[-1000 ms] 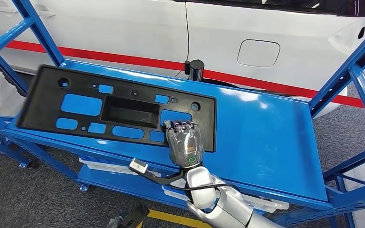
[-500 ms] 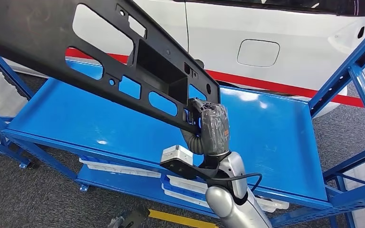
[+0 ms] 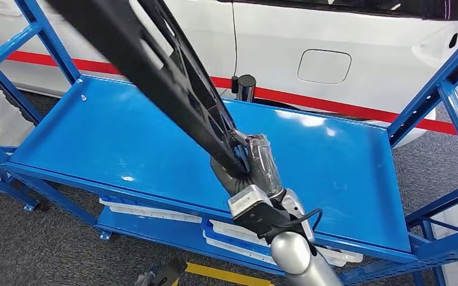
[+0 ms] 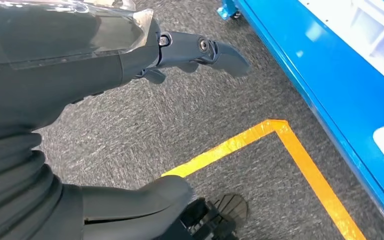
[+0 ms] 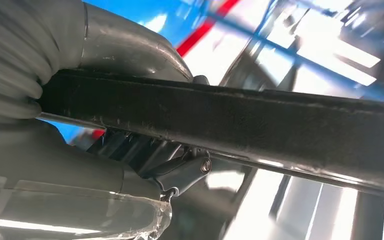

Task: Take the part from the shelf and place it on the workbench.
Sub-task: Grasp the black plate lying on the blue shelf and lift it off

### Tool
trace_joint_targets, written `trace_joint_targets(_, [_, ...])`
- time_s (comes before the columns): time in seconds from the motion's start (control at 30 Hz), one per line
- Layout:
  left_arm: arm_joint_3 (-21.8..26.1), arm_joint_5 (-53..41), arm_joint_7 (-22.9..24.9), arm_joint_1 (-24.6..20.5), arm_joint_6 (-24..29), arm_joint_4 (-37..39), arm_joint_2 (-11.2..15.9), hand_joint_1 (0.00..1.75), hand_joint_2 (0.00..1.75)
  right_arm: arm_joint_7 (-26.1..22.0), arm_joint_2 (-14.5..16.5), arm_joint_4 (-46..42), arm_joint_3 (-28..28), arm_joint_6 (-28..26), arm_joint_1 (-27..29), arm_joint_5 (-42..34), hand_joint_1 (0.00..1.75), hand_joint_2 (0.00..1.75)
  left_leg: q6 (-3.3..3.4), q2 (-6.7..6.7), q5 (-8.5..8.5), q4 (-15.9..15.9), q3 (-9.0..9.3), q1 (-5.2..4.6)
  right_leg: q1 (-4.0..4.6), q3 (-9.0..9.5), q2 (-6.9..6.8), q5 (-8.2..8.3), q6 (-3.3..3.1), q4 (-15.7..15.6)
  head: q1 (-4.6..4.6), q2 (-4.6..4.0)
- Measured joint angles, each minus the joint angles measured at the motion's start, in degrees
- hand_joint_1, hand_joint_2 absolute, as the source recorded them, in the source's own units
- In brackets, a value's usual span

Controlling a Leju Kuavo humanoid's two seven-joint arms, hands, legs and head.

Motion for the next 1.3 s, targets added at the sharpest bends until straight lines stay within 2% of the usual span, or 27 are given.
trace_joint_targets(0.2, [0.12,2.66,-1.67,0.02,1.27,1.22,-0.01,0.0,1.75,-2.97,-0.01,-0.91,-1.21,7.51,0.13,-13.74,1.75,1.75,0.04,-0.01,-0.03,0.04,-0.01,-0.05,-0.08,0.03,0.0,0.01,0.02,-0.03,0.0,0.0])
trace_joint_targets(0.4, [0.33,5.21,-3.29,0.17,1.28,1.95,0.07,0.0,1.75,-4.02,-0.02,-1.17,-1.51,8.12,0.14,-15.47,1.75,1.75,0.4,-0.02,-0.25,0.13,-0.04,-0.41,-0.61,0.05,0.0,0.04,0.23,-0.11,0.0,0.0])
trace_joint_targets(0.47, [0.34,5.52,-3.45,0.18,1.37,2.1,0.11,0.0,1.75,-4.05,0.02,-1.2,-1.51,8.13,0.12,-15.58,1.75,1.75,0.73,-0.03,-0.25,0.12,-0.03,-0.64,-0.85,0.07,-0.01,0.13,0.56,-0.17,-0.01,0.0])
trace_joint_targets(0.53, [0.39,5.74,-3.49,0.17,1.55,2.21,0.09,0.0,1.75,-4.06,0.05,-1.34,-1.52,8.14,0.1,-15.68,1.75,1.75,1.4,0.11,0.27,-0.52,0.24,-0.48,-0.86,-0.13,-0.01,-0.17,0.91,0.2,-0.01,0.0])
trace_joint_targets(0.6, [0.45,5.79,-3.51,0.12,1.67,2.25,0.01,0.0,1.75,-4.07,0.0,-1.48,-1.52,8.14,0.02,-15.76,1.75,1.75,2.07,0.32,0.89,-1.27,0.53,-0.09,-0.75,-1.63,0.0,-2.28,0.7,3.58,0.11,0.0])
trace_joint_targets(0.67, [0.5,5.82,-3.52,0.12,1.7,2.32,-0.08,0.0,1.75,-4.07,-0.18,-1.5,-1.52,8.12,0.08,-15.79,1.75,1.75,2.27,0.39,1.07,-1.39,0.46,-0.02,-0.79,-4.79,0.0,-5.65,0.28,10.95,0.22,0.0])
trace_joint_targets(0.7, [0.52,5.84,-3.52,0.15,1.7,2.38,-0.1,0.0,1.75,-4.07,-0.31,-1.5,-1.53,8.11,0.18,-15.83,1.75,1.75,2.22,0.38,1.11,-1.38,0.38,-0.01,-0.84,-6.23,0.0,-6.8,0.35,14.38,0.22,0.0])
trace_joint_targets(0.73, [0.55,5.85,-3.52,0.17,1.7,2.43,-0.12,0.0,1.75,-4.07,-0.45,-1.5,-1.53,8.07,0.28,-15.86,1.75,1.75,2.13,0.37,1.17,-1.37,0.31,0.03,-0.95,-6.91,-0.01,-7.12,0.66,16.12,0.21,0.0])
trace_joint_targets(0.77, [0.57,5.85,-3.51,0.17,1.7,2.46,-0.14,0.0,1.75,-4.07,-0.56,-1.5,-1.54,8.01,0.33,-15.89,1.75,1.75,1.97,0.34,1.26,-1.34,0.25,0.12,-1.1,-6.5,-0.02,-6.5,1.21,15.6,0.22,0.0])
trace_joint_targets(0.8, [0.59,5.86,-3.51,0.17,1.7,2.48,-0.17,0.0,1.75,-4.07,-0.62,-1.5,-1.55,7.95,0.33,-15.91,1.75,1.75,1.76,0.3,1.34,-1.28,0.21,0.28,-1.33,-4.96,-0.04,-5.14,1.9,12.76,0.22,0.0])
trace_joint_targets(0.83, [0.61,5.87,-3.51,0.16,1.7,2.48,-0.21,0.0,1.75,-4.07,-0.65,-1.5,-1.55,7.89,0.31,-15.92,1.75,1.75,1.43,0.24,1.4,-1.15,0.12,0.41,-1.63,-2.69,-0.07,-3.61,2.61,8.45,0.23,0.0])
trace_joint_targets(0.87, [0.63,5.88,-3.51,0.14,1.7,2.48,-0.22,0.0,1.75,-4.07,-0.65,-1.5,-1.54,7.84,0.28,-15.92,1.75,1.75,1.01,0.14,1.45,-0.97,-0.07,0.47,-1.7,-0.61,0.08,-2.3,2.97,4.78,0.23,0.0])
trace_joint_targets(0.9, [0.65,5.9,-3.51,0.13,1.7,2.48,-0.22,0.0,1.75,-4.07,-0.66,-1.5,-1.53,7.78,0.27,-15.92,1.75,1.75,0.55,0.06,1.52,-0.74,-0.24,0.46,-1.7,0.72,0.28,-1.42,3.01,2.28,0.22,0.0])
trace_joint_targets(0.93, [0.66,5.91,-3.51,0.12,1.69,2.48,-0.2,0.0,1.75,-4.07,-0.66,-1.5,-1.54,7.7,0.26,-15.92,1.75,1.75,0.09,-0.03,1.64,-0.48,-0.48,0.39,-1.62,1.25,0.52,-1.09,2.73,1.12,0.2,0.0])
trace_joint_targets(0.97, [0.67,5.92,-3.51,0.12,1.69,2.48,-0.17,0.0,1.75,-4.07,-0.66,-1.49,-1.55,7.61,0.28,-15.92,1.75,1.75,-0.33,-0.11,1.85,-0.38,-0.71,0.34,-1.41,1.02,0.77,-0.97,2.25,1.32,0.17,0.0])
trace_joint_targets(1.03, [0.69,5.93,-3.5,0.15,1.68,2.5,-0.11,0.0,1.75,-4.09,-0.63,-1.48,-1.57,7.45,0.29,-15.96,1.75,1.75,-0.98,-0.12,1.86,-0.06,-1.2,0.53,-1.66,0.25,0.82,-0.68,1.22,1.39,0.11,0.0])
trace_joint_targets(1.07, [0.7,5.93,-3.49,0.16,1.67,2.51,-0.09,0.0,1.75,-4.11,-0.56,-1.48,-1.58,7.42,0.29,-15.98,1.75,1.75,-1.23,-0.03,0.9,0.75,-1.7,0.69,-1.76,-0.14,0.78,-0.34,0.61,1.42,0.1,0.0])
trace_joint_targets(1.1, [0.7,5.93,-3.49,0.16,1.66,2.52,-0.07,0.0,1.75,-4.13,-0.47,-1.48,-1.6,7.4,0.29,-16.0,1.75,1.75,-1.42,0.06,-0.96,2.71,-2.57,0.83,-1.83,-0.59,0.71,0.07,-0.08,1.37,0.08,0.0])
trace_joint_targets(1.17, [0.7,5.93,-3.49,0.14,1.64,2.52,-0.04,0.0,1.75,-4.16,-0.35,-1.47,-1.63,7.38,0.31,-16.01,1.75,1.75,-1.71,0.22,-6.08,9.72,-5.12,0.93,-1.49,-1.66,0.53,0.87,-1.21,1.39,0.07,0.0])
trace_joint_targets(1.2, [0.7,5.93,-3.49,0.14,1.63,2.52,-0.03,0.0,1.75,-4.16,-0.35,-1.47,-1.64,7.37,0.34,-16.01,1.75,1.75,-1.8,0.22,-7.97,13.32,-6.18,0.94,-1.25,-2.23,0.44,1.27,-1.53,1.41,0.06,0.0])
trace_joint_targets(1.23, [0.7,5.93,-3.49,0.14,1.63,2.54,-0.01,0.0,1.75,-4.16,-0.35,-1.47,-1.66,7.37,0.37,-16.0,1.75,1.75,-1.8,0.23,-8.8,15.63,-6.55,0.94,-1.02,-2.77,0.36,1.67,-1.69,1.42,0.07,0.0])
trace_joint_targets(1.27, [0.7,5.93,-3.49,0.13,1.63,2.54,0.02,0.0,1.75,-4.16,-0.36,-1.47,-1.66,7.37,0.39,-16.01,1.75,1.75,-1.67,0.23,-8.5,15.92,-5.86,0.93,-0.82,-3.27,0.32,2.07,-1.73,1.43,0.07,0.0])
trace_joint_targets(1.3, [0.7,5.93,-3.49,0.11,1.63,2.55,0.02,0.0,1.75,-4.18,-0.36,-1.47,-1.66,7.37,0.4,-16.01,1.75,1.75,-1.44,0.23,-7.38,14.06,-4.03,0.92,-0.65,-3.72,0.32,2.48,-1.7,1.44,0.06,0.0])
